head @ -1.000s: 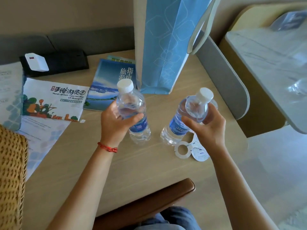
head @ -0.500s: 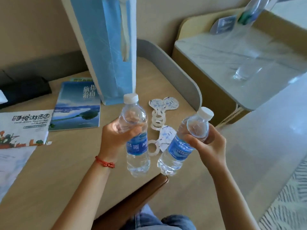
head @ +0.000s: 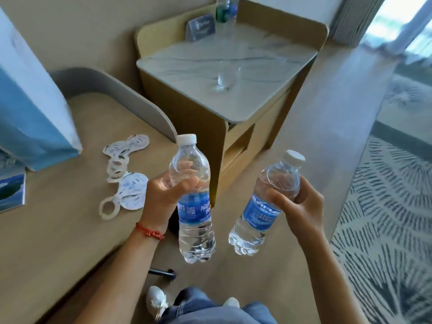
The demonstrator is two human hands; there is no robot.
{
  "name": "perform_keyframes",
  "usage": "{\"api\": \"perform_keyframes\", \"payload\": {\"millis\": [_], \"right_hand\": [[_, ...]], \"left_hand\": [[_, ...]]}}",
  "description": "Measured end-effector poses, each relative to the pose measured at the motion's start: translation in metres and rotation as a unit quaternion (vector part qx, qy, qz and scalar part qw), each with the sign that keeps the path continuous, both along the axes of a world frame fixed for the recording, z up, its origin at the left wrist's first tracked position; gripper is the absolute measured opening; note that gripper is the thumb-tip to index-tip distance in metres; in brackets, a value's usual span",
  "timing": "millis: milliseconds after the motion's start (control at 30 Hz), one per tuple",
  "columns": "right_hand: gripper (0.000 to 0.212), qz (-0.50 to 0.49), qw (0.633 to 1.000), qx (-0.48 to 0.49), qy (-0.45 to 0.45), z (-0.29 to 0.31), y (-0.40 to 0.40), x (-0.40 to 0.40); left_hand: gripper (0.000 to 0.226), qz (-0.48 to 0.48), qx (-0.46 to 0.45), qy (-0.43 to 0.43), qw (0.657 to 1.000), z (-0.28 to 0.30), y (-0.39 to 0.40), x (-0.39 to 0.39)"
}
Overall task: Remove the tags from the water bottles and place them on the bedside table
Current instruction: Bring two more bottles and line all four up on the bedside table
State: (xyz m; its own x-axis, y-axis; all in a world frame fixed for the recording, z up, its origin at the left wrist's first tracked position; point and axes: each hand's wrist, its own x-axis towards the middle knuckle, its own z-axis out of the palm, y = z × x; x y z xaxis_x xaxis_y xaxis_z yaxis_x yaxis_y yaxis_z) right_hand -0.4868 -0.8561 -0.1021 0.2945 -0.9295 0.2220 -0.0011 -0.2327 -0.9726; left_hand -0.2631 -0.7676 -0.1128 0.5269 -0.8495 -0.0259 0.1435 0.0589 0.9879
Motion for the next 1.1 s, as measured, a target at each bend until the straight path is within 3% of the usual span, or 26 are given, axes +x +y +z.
{"api": "perform_keyframes", "payload": {"millis": [167, 367, 567, 633, 700, 867, 1000, 1100], "right_hand": [[0.035, -0.079, 0.997, 0.008, -0.009, 0.004, -0.016, -0.088], [0.038, -0.183, 0.982, 0.020, -0.031, 0.005, -0.026, -0.169], [0.032, -0.257, 0.964, 0.038, -0.050, 0.002, -0.049, -0.224], [0.034, -0.280, 0.957, 0.043, -0.060, -0.001, -0.063, -0.236], [0.034, -0.299, 0.951, 0.048, -0.067, -0.004, -0.082, -0.246], [0.038, -0.333, 0.938, 0.070, -0.069, -0.013, -0.150, -0.271], [0.037, -0.342, 0.933, 0.094, -0.059, -0.017, -0.224, -0.289], [0.035, -0.337, 0.934, 0.109, -0.048, -0.015, -0.284, -0.299]], "left_hand": [[0.030, -0.074, -0.010, -0.004, 0.997, 0.009, -0.044, -0.082], [0.068, -0.168, 0.003, -0.015, 0.986, 0.010, -0.098, -0.155], [0.046, -0.254, 0.026, -0.024, 0.967, 0.013, -0.161, -0.204], [0.048, -0.277, 0.030, -0.023, 0.960, 0.012, -0.185, -0.217], [0.060, -0.289, 0.037, -0.014, 0.956, 0.008, -0.212, -0.229], [0.052, -0.317, 0.065, 0.021, 0.946, -0.009, -0.296, -0.259], [0.065, -0.334, 0.077, 0.038, 0.939, -0.014, -0.375, -0.280], [0.061, -0.339, 0.083, 0.045, 0.936, -0.014, -0.438, -0.292]]}}
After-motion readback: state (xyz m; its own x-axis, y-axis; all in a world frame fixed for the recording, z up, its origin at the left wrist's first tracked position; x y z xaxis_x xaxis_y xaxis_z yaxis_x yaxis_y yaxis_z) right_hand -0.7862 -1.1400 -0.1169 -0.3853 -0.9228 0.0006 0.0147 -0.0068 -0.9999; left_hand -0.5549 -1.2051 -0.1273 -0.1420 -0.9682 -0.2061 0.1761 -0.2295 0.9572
